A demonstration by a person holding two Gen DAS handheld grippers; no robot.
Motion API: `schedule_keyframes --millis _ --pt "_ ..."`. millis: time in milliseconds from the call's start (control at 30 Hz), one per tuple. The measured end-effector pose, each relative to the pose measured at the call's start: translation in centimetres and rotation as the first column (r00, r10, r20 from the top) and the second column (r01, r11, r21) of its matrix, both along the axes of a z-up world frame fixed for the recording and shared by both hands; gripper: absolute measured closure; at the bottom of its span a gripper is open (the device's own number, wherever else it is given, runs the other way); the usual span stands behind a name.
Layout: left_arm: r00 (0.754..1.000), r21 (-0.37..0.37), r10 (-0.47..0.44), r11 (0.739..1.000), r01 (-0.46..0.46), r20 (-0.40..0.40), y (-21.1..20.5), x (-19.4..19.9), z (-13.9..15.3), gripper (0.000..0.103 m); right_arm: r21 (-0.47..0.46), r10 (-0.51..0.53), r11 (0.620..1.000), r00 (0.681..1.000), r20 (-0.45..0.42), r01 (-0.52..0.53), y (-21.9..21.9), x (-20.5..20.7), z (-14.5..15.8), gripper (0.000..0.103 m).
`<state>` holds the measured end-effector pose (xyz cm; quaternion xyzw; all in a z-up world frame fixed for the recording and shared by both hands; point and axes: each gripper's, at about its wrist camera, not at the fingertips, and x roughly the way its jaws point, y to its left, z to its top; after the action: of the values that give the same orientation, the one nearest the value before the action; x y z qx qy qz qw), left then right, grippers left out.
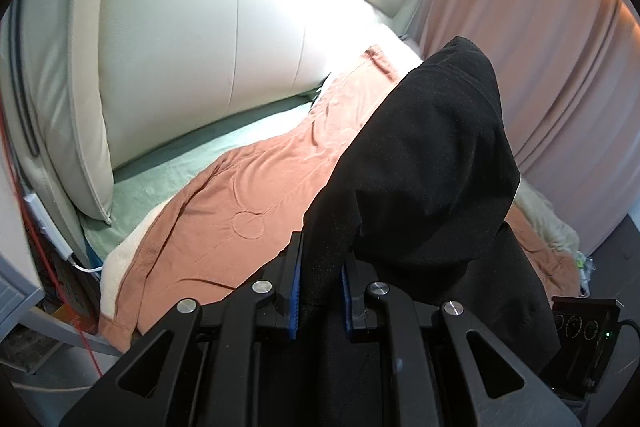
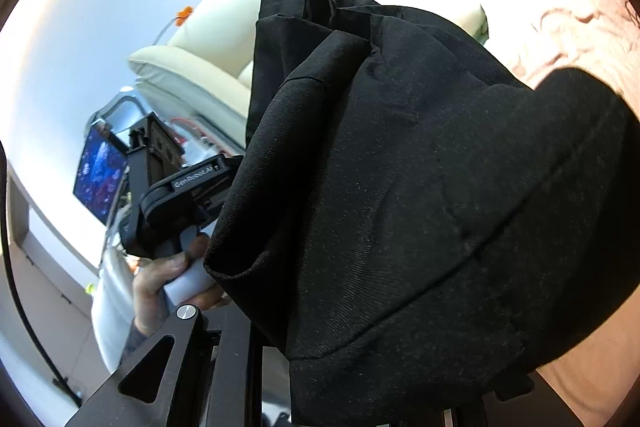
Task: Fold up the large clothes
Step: 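Carry the bundle to the bed's edge by the headboard and lower it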
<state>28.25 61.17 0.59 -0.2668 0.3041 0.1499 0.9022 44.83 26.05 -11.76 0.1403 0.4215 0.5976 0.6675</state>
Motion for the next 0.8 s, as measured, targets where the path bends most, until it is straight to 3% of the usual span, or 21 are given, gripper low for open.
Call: schedule_keyframes --millis 300,400,500,600,667,700,733,800 --pt "0.994 0.037 0.048 0.998 -0.044 -0.102 -0.2 4.5 -3.3 0.085 -0.079 -0.045 0.996 0.999 0.016 0.046 -1.1 4.7 -4.0 0.081" --pt "0.991 0.066 0.071 0.996 -0.064 -0.109 -0.2 4.1 -4.0 0.084 -0.123 -0.081 0.989 0.996 0.031 0.084 -1.5 6.0 -5.8 0.081" --pt "0.989 0.072 0.114 0.992 -0.107 -0.096 -0.4 2.3 -4.4 0.084 -0.230 -0.142 0.963 0.990 0.018 0.143 -1.7 8.0 -9.0 0.079" --pt "0.992 0.034 0.097 0.995 -0.095 -0.078 -1.7 -0.4 -5.3 0.084 -0.399 -0.204 0.902 0.978 -0.052 0.167 -3.3 10.4 -13.6 0.070" --pt "0.990 0.045 0.099 0.994 -0.095 -0.096 -2.7 -2.1 -6.4 0.084 -0.380 -0.207 0.913 0.972 -0.114 0.149 -5.1 10.9 -14.9 0.061" --pt "0.989 0.042 0.102 0.994 -0.098 -0.104 -3.3 -2.8 -7.0 0.084 -0.386 -0.215 0.908 0.972 -0.094 0.163 -6.0 10.7 -14.9 0.054" --pt "0.989 0.032 0.101 0.995 -0.098 -0.106 -3.6 -3.5 -7.6 0.084 -0.399 -0.224 0.898 0.973 -0.054 0.184 -7.4 11.4 -15.4 0.040" --pt "0.988 0.004 0.100 0.995 -0.101 -0.118 -4.4 -4.4 -8.8 0.084 -0.409 -0.212 0.893 0.977 -0.015 0.187 -8.5 11.1 -14.6 0.037"
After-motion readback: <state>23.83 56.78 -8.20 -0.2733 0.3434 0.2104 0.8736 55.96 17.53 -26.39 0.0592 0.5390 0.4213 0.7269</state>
